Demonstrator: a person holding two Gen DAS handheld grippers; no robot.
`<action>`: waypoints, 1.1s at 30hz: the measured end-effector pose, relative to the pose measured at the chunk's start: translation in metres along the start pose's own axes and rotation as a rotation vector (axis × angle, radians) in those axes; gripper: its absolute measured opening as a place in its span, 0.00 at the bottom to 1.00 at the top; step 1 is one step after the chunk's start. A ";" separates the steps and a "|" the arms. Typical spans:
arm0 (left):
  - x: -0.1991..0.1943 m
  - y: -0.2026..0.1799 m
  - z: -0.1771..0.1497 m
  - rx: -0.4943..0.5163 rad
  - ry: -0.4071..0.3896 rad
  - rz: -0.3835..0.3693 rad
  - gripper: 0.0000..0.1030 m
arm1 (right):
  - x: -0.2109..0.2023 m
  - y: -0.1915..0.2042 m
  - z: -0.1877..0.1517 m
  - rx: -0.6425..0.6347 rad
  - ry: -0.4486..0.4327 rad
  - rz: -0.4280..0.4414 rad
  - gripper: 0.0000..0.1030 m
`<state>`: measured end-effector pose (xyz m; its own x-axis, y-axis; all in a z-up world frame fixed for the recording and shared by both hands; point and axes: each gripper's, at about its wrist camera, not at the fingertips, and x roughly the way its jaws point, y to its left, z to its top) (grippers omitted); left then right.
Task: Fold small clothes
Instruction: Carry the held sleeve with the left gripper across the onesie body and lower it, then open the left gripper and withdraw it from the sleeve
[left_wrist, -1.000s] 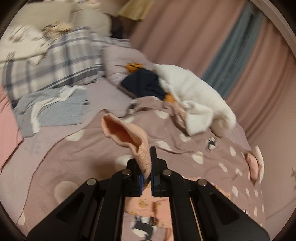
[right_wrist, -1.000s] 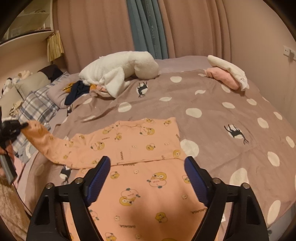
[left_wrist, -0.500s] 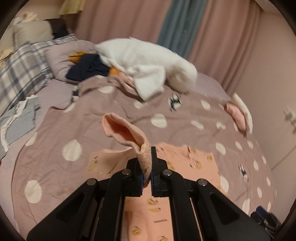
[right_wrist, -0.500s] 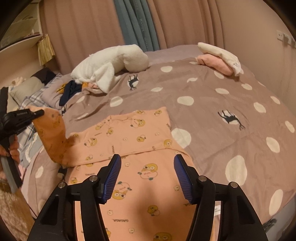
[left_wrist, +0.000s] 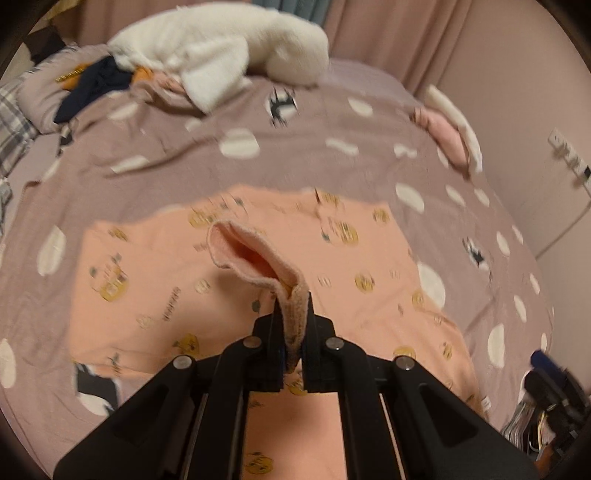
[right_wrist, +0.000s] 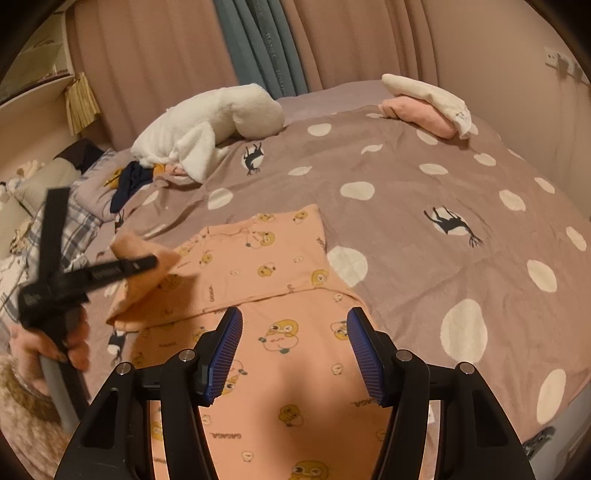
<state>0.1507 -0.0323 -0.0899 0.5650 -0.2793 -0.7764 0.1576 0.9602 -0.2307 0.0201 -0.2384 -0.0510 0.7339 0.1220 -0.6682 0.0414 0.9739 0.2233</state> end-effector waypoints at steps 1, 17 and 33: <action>0.005 -0.002 -0.003 0.002 0.013 -0.005 0.05 | 0.001 -0.001 0.000 0.003 0.001 -0.001 0.59; 0.058 -0.001 -0.036 -0.100 0.190 -0.154 0.35 | 0.008 -0.011 -0.005 0.023 0.025 -0.010 0.59; -0.041 0.050 -0.027 -0.145 -0.006 0.054 0.76 | 0.037 0.011 0.002 -0.050 0.114 0.056 0.59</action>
<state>0.1134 0.0267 -0.0860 0.5746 -0.2264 -0.7865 0.0087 0.9626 -0.2708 0.0485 -0.2240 -0.0717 0.6523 0.1946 -0.7326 -0.0331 0.9729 0.2290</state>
